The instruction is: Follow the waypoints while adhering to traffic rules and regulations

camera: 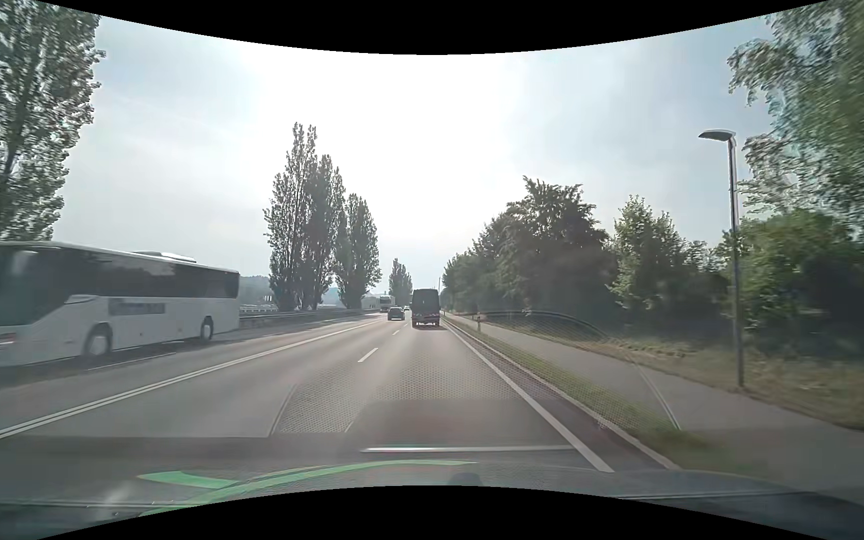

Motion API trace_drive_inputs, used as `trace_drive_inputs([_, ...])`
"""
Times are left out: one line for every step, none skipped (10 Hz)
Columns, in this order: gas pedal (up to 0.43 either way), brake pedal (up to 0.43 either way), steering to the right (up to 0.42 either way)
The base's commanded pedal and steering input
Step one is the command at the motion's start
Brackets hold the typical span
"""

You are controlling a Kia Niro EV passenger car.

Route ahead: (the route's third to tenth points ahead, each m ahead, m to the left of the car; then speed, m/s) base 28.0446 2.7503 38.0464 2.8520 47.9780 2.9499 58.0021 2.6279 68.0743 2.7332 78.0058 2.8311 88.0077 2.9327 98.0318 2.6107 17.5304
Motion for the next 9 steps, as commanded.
trace_drive_inputs([0.118,0.0,0.0])
trace_drive_inputs([0.11,0.0,0.0])
trace_drive_inputs([0.087,0.0,0.0])
trace_drive_inputs([0.087,0.0,0.0])
trace_drive_inputs([0.087,0.0,0.0])
trace_drive_inputs([0.087,0.0,0.001])
trace_drive_inputs([0.087,0.0,0.002])
trace_drive_inputs([0.087,0.0,0.002])
trace_drive_inputs([0.079,0.0,0.003])
